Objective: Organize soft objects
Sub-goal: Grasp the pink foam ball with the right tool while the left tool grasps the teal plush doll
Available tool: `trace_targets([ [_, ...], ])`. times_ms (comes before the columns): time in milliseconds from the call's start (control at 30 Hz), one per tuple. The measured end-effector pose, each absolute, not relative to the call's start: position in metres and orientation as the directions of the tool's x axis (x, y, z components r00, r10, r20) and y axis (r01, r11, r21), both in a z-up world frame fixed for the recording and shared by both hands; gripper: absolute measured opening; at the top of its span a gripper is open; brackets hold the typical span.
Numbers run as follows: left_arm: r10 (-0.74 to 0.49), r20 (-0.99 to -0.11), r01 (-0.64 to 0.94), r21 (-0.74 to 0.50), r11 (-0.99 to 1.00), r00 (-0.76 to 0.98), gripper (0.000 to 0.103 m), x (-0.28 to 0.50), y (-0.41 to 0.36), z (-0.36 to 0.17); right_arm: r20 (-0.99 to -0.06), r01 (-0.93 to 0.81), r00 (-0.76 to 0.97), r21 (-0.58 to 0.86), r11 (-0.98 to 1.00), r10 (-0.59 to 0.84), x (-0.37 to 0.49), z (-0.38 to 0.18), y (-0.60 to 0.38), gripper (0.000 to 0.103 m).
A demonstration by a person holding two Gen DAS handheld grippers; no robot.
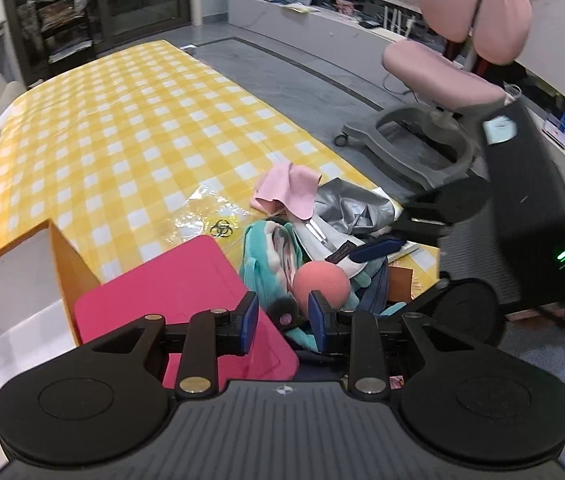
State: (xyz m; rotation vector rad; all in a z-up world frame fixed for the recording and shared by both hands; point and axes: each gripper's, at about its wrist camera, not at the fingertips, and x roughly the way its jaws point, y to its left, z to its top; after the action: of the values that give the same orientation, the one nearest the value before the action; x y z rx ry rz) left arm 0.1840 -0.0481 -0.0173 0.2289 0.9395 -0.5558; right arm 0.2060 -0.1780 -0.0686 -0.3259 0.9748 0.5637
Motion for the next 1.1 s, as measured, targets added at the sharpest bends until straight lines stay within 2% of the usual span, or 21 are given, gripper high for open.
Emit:
trace_targets([
  [200,-0.345,-0.83,0.55,-0.056,0.833,0.439,0.038,0.198,-0.051,-0.024,-0.878,-0.697,0.39,-0.085,0.712,0.278,0.225,-0.083,-0.164,0.062],
  [267,-0.346,-0.832,0.552,-0.059,0.832,0.433,0.038,0.2,-0.051,-0.025,-0.878,-0.705,0.386,-0.082,0.705,0.283,0.23,-0.086,-0.163,0.057],
  [300,-0.346,-0.833,0.552,-0.058,0.832,0.433,0.038,0.201,-0.05,-0.025,-0.879,-0.707,0.381,-0.076,0.703,0.288,0.231,-0.087,-0.164,0.05],
  [400,-0.348,-0.831,0.552,-0.061,0.832,0.433,0.04,0.203,-0.05,-0.024,-0.882,-0.716,0.361,-0.054,0.696,0.303,0.232,-0.089,-0.162,0.049],
  [467,-0.348,-0.831,0.554,-0.058,0.83,0.435,0.049,0.204,-0.05,-0.023,-0.879,-0.716,0.368,-0.059,0.696,0.303,0.23,-0.09,-0.162,0.047],
  [733,-0.325,-0.834,0.618,0.024,0.786,0.445,0.068,0.221,-0.07,-0.023,-0.86,-0.676,0.388,-0.02,0.737,0.332,0.22,-0.076,-0.176,0.045],
  [900,-0.304,-0.874,0.643,0.013,0.766,0.38,0.072,0.25,-0.091,-0.027,-0.839,-0.61,0.415,0.031,0.792,0.352,0.22,-0.06,-0.199,0.046],
  [933,-0.291,-0.889,0.645,0.008,0.764,0.355,0.075,0.257,-0.096,-0.031,-0.835,-0.595,0.423,0.038,0.803,0.352,0.221,-0.057,-0.204,0.046],
  [967,-0.269,-0.906,0.651,0.01,0.759,0.327,0.078,0.264,-0.102,-0.036,-0.833,-0.58,0.431,0.039,0.814,0.347,0.221,-0.055,-0.209,0.046],
  [1100,-0.152,-0.962,0.667,0.039,0.744,0.225,0.078,0.29,-0.123,-0.058,-0.845,-0.494,0.44,0.055,0.867,0.305,0.226,-0.058,-0.226,0.046],
])
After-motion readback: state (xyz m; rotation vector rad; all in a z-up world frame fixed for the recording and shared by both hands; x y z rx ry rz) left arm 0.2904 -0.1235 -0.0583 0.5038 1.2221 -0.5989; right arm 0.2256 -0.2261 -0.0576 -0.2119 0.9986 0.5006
